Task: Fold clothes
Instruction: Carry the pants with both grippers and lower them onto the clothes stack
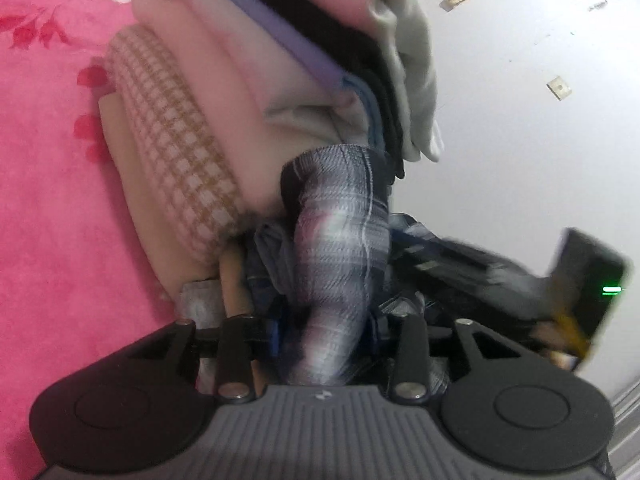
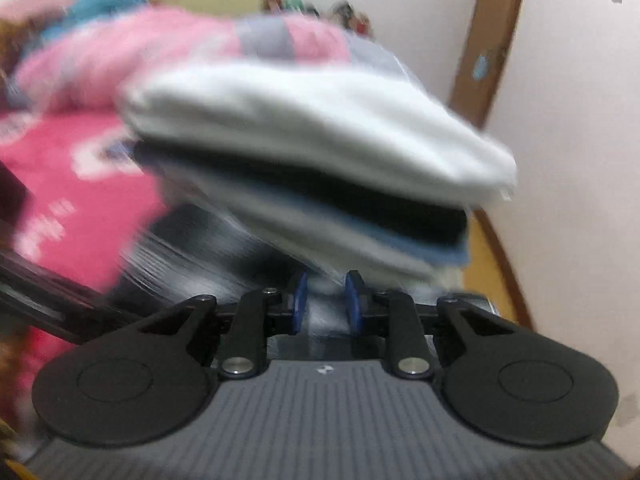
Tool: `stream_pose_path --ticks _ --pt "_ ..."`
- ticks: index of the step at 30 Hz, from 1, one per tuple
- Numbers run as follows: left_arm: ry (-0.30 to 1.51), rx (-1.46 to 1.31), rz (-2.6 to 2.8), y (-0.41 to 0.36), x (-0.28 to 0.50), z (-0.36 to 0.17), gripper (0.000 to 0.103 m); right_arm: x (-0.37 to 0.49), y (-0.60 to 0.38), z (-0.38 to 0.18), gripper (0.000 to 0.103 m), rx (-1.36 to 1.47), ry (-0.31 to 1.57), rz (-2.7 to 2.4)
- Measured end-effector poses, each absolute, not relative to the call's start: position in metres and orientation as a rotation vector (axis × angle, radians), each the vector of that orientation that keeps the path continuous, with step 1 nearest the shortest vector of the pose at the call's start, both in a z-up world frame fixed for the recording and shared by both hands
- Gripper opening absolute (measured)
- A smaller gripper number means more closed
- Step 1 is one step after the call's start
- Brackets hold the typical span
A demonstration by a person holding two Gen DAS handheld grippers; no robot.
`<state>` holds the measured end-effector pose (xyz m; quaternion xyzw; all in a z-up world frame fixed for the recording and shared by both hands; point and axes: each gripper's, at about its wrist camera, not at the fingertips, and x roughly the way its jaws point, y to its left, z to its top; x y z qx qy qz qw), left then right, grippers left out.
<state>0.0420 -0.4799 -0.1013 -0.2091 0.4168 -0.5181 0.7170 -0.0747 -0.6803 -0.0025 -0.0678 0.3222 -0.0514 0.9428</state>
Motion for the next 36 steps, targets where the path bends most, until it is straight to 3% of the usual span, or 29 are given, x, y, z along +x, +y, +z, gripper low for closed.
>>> stream_pose_path --ticks 9,16,22,29,34,36 --pt "0.791 -0.370 -1.106 -0.478 0.003 -0.100 0.042 -0.113 -0.725 -0.026 0.021 0.077 0.531 -0.017" --pt "0.780 -0.371 -1.071 -0.499 -0.003 -0.096 0.043 -0.136 -0.723 0.005 0.022 0.080 0.390 0.161" --pt "0.767 -0.381 -1.060 -0.502 -0.006 -0.096 0.045 -0.104 -0.699 0.013 0.022 -0.031 0.479 0.367" --pt "0.802 -0.419 -1.037 -0.496 -0.007 -0.102 0.045 -0.051 -0.694 -0.012 0.023 -0.058 0.712 0.419" --pt "0.844 -0.454 -1.047 -0.497 0.004 -0.104 0.047 -0.054 -0.703 -0.019 0.023 0.030 0.716 0.398" --pt "0.898 -0.495 -1.067 -0.495 0.017 -0.109 0.055 -0.057 -0.706 -0.017 0.024 0.081 0.682 0.381"
